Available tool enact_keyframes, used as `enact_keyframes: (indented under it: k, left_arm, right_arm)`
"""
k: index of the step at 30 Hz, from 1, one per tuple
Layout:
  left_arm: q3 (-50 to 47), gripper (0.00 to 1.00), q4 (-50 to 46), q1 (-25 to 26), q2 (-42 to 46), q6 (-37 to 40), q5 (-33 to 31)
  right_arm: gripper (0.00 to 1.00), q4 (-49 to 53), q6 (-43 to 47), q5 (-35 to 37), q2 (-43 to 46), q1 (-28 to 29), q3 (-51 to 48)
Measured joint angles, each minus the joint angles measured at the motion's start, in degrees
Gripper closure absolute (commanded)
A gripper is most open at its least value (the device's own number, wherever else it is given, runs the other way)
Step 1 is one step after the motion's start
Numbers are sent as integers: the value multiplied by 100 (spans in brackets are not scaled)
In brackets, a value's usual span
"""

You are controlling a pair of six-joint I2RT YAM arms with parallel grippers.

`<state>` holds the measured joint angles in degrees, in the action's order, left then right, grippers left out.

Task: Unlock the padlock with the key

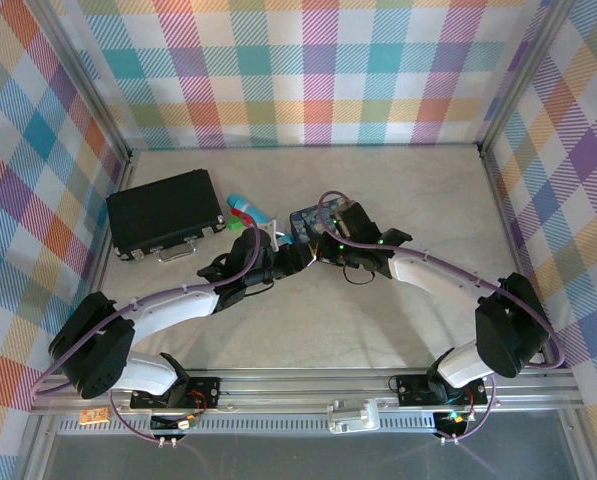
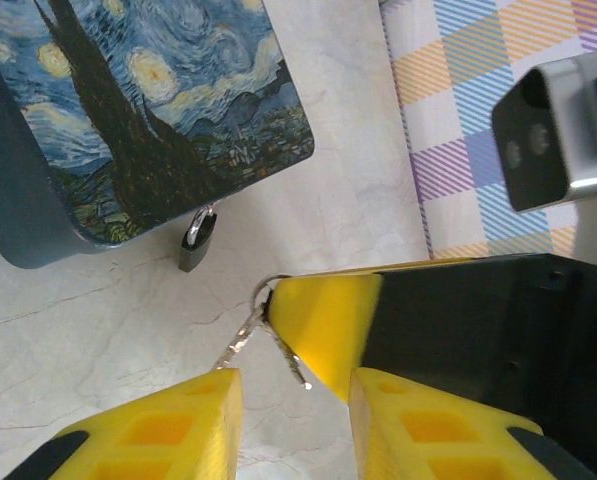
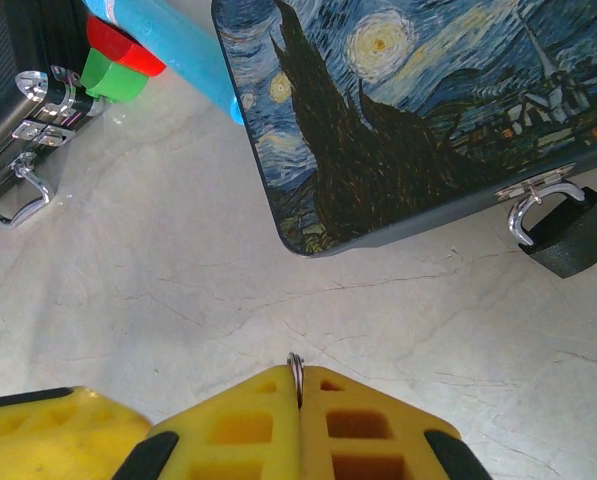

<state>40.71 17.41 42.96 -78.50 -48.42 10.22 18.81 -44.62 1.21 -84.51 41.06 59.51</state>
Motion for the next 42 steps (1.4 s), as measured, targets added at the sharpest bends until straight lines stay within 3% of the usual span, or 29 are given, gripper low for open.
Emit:
enact_keyframes:
  k: [6,13,16,22,23,25,27,29,31,33,36,39,42]
  left_arm:
    - [55,71,81,4,-125,-15,0]
    - [208,87,103,4,-289,15,-4]
    - [232,99,92,4,-348,42,-46]
    - [278,100,87,4,-468,50,-70]
    - [302,100,79,4,-479,52,-66]
    - [348,100,81,-2,-481,114,-48]
    - [452,100,33,-63,-483,238,2]
    - [619,100,-133,-140,-481,442,103]
    - [852,100,-391,-262,-481,713,225]
    - [1176,100,-734,-385,-481,1095,365]
    - [1690,100,-1318,-538,-481,1777,673]
    - [2114,100,-1847,-673,-481,2465,1110]
    - [2446,100,-2378,-787,-492,3060,1657]
  right_arm:
    - [100,-81,-20,-39,26,0,-28]
    - [100,-81,-20,-46,26,-22,-31]
    - [100,-83,-20,-50,33,-24,-42]
    - [100,-107,-17,-109,118,-74,-136]
    - [98,-118,-13,-140,146,-103,-153]
    - [81,-133,28,-225,221,-181,-166]
    - [53,-181,136,-387,334,-310,-166]
    - [37,-221,282,-492,485,-450,-166]
    - [26,-254,525,-586,675,-584,-168]
    - [23,-254,846,-669,907,-730,-170]
    - [25,-304,1364,-970,1246,-988,-243]
    - [44,-503,1840,-1626,1539,-1318,-476]
    - [52,-837,2105,-2531,1637,-1733,-761]
